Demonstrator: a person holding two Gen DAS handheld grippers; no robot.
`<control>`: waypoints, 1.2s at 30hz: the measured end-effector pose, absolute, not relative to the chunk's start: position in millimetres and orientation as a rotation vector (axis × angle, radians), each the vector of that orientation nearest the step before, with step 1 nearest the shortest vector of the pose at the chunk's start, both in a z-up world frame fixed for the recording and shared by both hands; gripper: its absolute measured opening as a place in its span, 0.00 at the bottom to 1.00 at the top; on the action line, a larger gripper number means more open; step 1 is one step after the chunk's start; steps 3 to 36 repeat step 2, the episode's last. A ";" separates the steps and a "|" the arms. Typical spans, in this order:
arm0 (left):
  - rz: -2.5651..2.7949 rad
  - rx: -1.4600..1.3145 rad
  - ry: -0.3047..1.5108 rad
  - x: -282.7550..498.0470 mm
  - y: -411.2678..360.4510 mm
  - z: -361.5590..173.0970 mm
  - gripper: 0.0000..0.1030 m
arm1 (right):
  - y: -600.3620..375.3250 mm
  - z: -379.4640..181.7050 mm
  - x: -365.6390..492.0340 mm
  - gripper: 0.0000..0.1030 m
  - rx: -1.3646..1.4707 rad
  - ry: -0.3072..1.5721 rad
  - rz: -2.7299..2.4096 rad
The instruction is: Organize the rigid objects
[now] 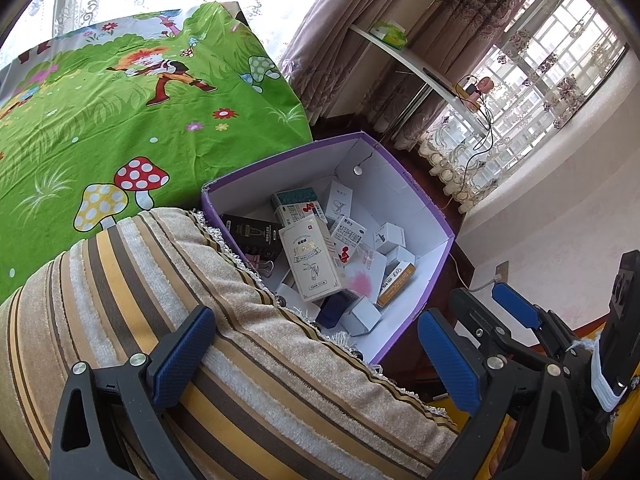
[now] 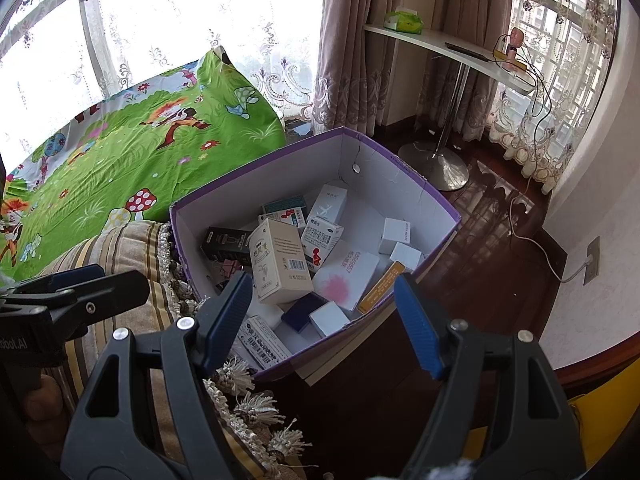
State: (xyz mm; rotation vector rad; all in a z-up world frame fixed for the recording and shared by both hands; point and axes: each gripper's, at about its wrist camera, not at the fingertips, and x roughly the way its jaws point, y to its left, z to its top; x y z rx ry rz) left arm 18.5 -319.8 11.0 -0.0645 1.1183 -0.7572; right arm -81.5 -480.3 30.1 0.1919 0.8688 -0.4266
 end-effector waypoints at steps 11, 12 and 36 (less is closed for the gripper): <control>-0.771 -0.060 1.116 18.4 -322.7 12.3 1.00 | -479.9 28.6 -82.1 0.74 0.194 0.870 -0.427; -0.771 -0.060 1.116 18.4 -322.7 12.3 1.00 | -479.9 28.6 -82.1 0.74 0.194 0.870 -0.427; -0.771 -0.060 1.116 18.4 -322.7 12.3 1.00 | -479.9 28.6 -82.1 0.74 0.194 0.870 -0.427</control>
